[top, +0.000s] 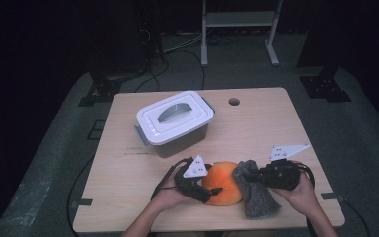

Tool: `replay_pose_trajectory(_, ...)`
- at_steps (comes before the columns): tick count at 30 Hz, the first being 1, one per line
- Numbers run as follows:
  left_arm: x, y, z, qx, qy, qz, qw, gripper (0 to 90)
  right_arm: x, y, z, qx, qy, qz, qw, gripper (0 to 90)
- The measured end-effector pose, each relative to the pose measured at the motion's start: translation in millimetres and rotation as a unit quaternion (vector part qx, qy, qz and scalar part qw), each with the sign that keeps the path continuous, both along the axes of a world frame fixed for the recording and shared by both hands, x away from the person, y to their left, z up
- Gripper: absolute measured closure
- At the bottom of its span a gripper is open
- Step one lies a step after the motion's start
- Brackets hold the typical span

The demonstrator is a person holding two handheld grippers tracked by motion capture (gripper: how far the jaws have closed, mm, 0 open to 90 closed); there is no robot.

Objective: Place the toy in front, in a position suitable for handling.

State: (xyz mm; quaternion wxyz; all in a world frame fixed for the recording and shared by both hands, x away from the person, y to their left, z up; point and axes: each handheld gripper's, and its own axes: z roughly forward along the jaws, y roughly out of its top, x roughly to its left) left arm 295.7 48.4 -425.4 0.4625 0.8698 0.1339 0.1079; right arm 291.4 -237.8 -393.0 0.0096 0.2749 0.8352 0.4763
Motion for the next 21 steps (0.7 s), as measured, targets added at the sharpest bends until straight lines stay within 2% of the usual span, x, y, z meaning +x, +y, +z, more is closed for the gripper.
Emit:
replay_pose_trajectory(3,-2.4,-4.4,2.1,-0.001,-0.005,-0.001,1.0,18.0,-6.0,14.1,9.1,-0.001,-0.022,0.015,0.9996,79.0)
replay_pose_trajectory(5,-2.5,-4.2,1.1,0.0,-0.007,-0.005,1.0,14.2,-6.6,23.5,5.6,-0.031,-0.028,0.019,0.999,78.9)
replay_pose_trajectory(6,-1.9,-3.6,0.6,0.001,-0.005,-0.007,1.0,11.4,-5.2,25.0,1.2,-0.04,-0.027,0.02,0.9986,78.9)
replay_pose_trajectory(7,-0.7,-2.7,-0.8,0.001,-0.001,-0.01,1.0,9.1,-4.3,24.8,-2.0,-0.04,-0.023,0.021,0.9987,79.0)
replay_pose_trajectory(9,0.7,-0.8,-1.6,-0.002,0.001,-0.013,0.9999,6.6,-1.4,19.6,-7.2,-0.029,-0.01,0.02,0.9993,79.1)
replay_pose_trajectory(13,3.8,3.8,-1.5,-0.001,0.006,-0.012,0.9999,3.1,1.2,8.8,-11.7,-0.028,-0.001,0.01,0.9996,79.2)
replay_pose_trajectory(15,6.9,6.2,-3.5,-0.003,0.02,-0.01,0.9997,2.8,3.2,3.5,-14.4,-0.02,0.008,0.005,0.9998,79.1)
replay_pose_trajectory(16,8.4,6.4,-4.7,-0.005,0.03,-0.009,0.9995,3.1,4.4,0.9,-15.4,-0.017,0.011,0.003,0.9998,79.2)
replay_pose_trajectory(18,9.8,6.5,-8.1,-0.015,0.05,-0.015,0.9985,10.1,5.4,-1.0,-16.3,-0.018,0.012,0.001,0.9998,79.1)
replay_pose_trajectory(21,7.7,5.8,-6.4,-0.019,0.045,-0.013,0.9987,21.8,6.2,-2.5,-15.8,-0.024,0.011,-0.005,0.9996,79.1)
